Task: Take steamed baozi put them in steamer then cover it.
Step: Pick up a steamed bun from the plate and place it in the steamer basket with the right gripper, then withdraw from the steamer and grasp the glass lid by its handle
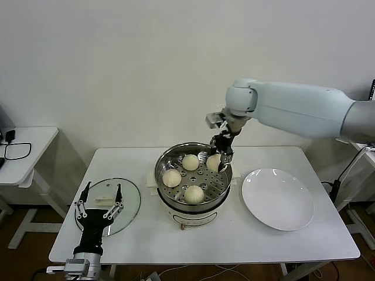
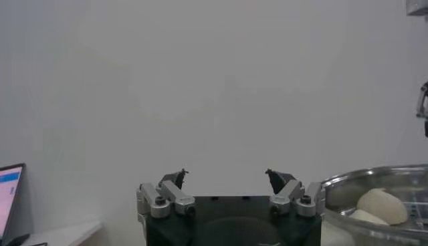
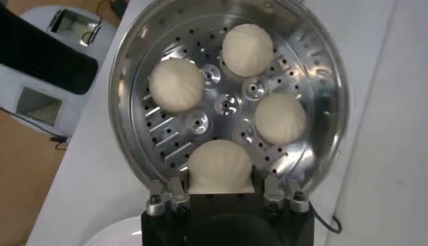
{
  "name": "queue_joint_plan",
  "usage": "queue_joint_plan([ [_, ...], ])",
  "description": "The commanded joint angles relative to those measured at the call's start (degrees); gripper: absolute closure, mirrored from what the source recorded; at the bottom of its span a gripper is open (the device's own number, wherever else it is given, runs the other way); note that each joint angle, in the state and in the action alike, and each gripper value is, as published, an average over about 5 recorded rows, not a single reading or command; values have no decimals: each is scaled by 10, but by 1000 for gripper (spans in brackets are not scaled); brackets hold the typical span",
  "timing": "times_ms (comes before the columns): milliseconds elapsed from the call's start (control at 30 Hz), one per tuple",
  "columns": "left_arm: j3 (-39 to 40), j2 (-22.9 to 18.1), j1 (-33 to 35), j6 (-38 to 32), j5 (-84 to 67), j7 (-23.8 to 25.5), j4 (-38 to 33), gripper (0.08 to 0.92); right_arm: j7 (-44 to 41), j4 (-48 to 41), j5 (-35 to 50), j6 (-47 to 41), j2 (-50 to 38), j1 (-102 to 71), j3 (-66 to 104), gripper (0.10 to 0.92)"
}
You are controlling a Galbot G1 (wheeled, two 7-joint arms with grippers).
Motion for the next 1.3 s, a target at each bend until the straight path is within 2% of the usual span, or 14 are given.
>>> queue_joint_plan([
  [33,-2,-1,0,0,0,-1,-1,177,22,-33,-12,-14,42,-36,-18,389],
  [433,-7,1,0,2,0,-4,2,177,26,-67,-29,-14,67,-73,-16,373],
  [700,-9,2,-1,3,-1,-4,0,177,31,-59,-34,-12,57,-75,-5,231],
  [867,-9,4,-3,5,0,-3,-1,177,36,-18,-22,-10,16,-46,19,204],
  [1000,-9,8,-8,6,1,-3,-1,177,59,59,6,7,-66,-21,67,203],
  [1067,-8,10,-13,8,5,-3,0,177,101,98,33,30,-113,-15,87,203],
  [1133,-8,14,-20,12,14,-5,3,177,189,137,56,73,-170,-18,101,203],
  [1167,-7,16,-25,16,22,-6,4,177,250,154,63,97,-195,-24,106,203],
  [1300,-6,28,-49,42,82,-21,16,177,598,223,76,176,-294,-110,158,203],
])
